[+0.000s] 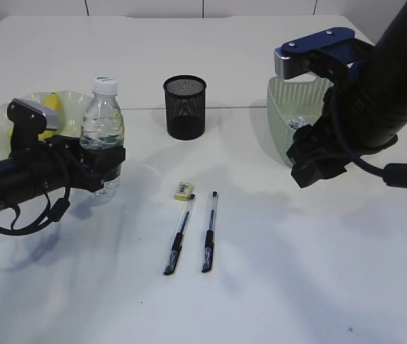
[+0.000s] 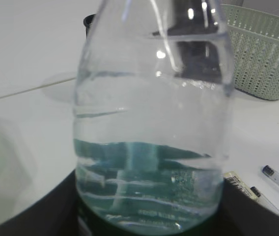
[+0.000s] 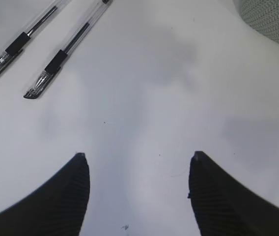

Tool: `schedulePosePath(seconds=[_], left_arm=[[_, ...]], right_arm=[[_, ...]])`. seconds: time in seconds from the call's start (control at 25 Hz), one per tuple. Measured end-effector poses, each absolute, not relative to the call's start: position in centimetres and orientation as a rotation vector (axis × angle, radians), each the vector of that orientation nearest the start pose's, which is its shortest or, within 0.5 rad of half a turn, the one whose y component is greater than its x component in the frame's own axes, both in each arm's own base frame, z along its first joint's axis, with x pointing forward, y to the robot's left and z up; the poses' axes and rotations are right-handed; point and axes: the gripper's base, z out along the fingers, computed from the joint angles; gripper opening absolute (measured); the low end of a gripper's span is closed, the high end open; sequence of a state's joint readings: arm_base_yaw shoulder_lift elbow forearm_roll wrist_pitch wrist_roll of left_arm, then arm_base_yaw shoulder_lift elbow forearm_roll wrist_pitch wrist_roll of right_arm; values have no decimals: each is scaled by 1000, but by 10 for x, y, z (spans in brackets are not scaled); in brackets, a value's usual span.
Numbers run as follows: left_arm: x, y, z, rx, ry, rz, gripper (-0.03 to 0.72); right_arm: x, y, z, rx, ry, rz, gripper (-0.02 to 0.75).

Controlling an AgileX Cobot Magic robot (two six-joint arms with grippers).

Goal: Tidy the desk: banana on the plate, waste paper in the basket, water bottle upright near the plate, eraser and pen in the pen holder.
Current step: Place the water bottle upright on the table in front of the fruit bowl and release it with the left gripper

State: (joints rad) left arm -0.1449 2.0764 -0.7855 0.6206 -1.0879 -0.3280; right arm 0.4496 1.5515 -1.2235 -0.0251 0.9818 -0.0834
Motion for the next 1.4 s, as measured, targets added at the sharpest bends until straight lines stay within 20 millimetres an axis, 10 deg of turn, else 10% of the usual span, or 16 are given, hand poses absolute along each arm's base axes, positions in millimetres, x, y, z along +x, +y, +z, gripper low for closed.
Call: schedulePosePath(seconds=[1.4], left_arm=[[353, -92, 82, 392, 1732, -558, 438]], right_arm=[[282, 134, 283, -750, 2694, 57, 469]])
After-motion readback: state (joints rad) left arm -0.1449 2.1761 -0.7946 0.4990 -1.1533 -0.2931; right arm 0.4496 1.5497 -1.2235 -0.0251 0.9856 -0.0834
